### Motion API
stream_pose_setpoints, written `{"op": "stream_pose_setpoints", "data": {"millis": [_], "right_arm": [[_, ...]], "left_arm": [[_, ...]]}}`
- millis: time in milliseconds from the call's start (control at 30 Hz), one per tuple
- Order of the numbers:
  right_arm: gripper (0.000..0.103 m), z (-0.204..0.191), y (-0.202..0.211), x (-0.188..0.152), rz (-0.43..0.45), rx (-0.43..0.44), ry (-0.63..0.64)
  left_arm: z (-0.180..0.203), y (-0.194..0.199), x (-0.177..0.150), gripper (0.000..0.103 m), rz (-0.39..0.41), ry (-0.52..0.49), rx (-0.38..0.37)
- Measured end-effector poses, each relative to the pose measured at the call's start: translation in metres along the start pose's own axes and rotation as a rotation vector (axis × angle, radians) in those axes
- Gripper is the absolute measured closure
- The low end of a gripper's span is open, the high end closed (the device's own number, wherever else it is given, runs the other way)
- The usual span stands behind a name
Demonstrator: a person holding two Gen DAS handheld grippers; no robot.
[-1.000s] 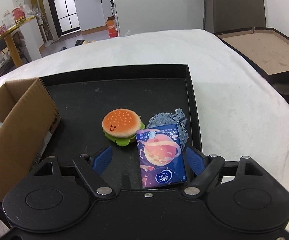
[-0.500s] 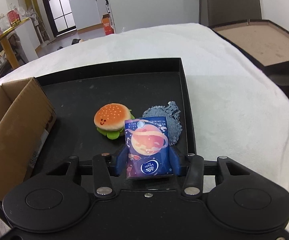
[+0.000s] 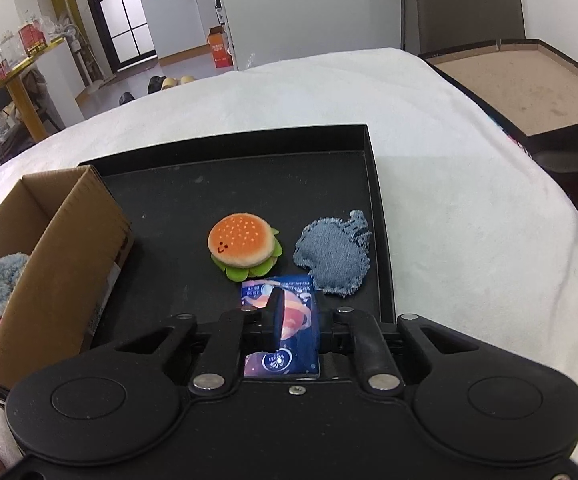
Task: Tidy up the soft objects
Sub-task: 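Close the right gripper on the blue planet-print tissue packet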
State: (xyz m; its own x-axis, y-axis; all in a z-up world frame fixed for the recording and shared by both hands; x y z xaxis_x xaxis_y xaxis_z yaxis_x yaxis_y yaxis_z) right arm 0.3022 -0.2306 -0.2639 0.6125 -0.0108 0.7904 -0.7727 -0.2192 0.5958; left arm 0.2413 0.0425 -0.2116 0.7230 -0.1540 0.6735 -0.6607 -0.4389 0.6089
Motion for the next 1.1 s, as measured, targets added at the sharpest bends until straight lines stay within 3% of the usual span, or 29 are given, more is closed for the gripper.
{"op": "stream_pose_setpoints", "data": {"millis": [33,100,133,467,867,933,967,1000,1100], "right_arm": [[0.072,-0.001,0.0,-0.001,0.002,0.002,0.001],[0.039,-0.001,0.001,-0.002,0.019,-0.002,0.003],[0.038,0.0,0.002,-0.002,0.029,-0.011,0.005],[0.037,-0.005,-0.017,-0.016,-0.019,-0.048,0.047],[0.03,-0.017,-0.039,-0.033,-0.091,-0.006,0.072],[0.032,-0.018,-0.042,-0.037,-0.105,-0.014,0.095],[0.039,-0.019,-0.041,-0.038,-0.099,-0.021,0.116],[0.053,-0.019,-0.041,-0.037,-0.093,-0.032,0.13],[0.053,-0.016,-0.038,-0.036,-0.089,-0.019,0.108]], "left_arm": [[-0.001,0.0,-0.001,0.026,0.0,0.006,-0.004],[-0.002,0.0,-0.002,0.026,0.003,0.01,-0.007],[-0.003,0.0,-0.002,0.026,0.003,0.011,-0.007],[-0.001,-0.006,-0.002,0.026,-0.013,0.022,-0.016],[0.006,-0.012,-0.003,0.026,-0.045,-0.014,-0.005],[0.007,-0.012,-0.003,0.026,-0.046,-0.019,-0.002],[0.007,-0.012,-0.002,0.026,-0.046,-0.022,-0.001],[0.007,-0.012,-0.002,0.026,-0.046,-0.024,0.001],[0.007,-0.01,-0.001,0.026,-0.042,-0.023,0.001]]}}
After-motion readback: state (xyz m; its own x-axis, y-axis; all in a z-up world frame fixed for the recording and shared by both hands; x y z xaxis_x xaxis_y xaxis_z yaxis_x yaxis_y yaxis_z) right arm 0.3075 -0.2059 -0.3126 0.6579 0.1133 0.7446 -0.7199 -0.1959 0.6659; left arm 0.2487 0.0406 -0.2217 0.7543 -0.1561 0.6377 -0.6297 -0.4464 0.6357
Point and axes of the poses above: each gripper's, at about its wrist camera, not at the fingertips, and y roughly against the way its jaws point, z to its right, x to its top, the point moved 8 cm from there along -y, roughly the way its jaws point, and after that the axes turned 13 degrees about z, right-handed, at the moved point
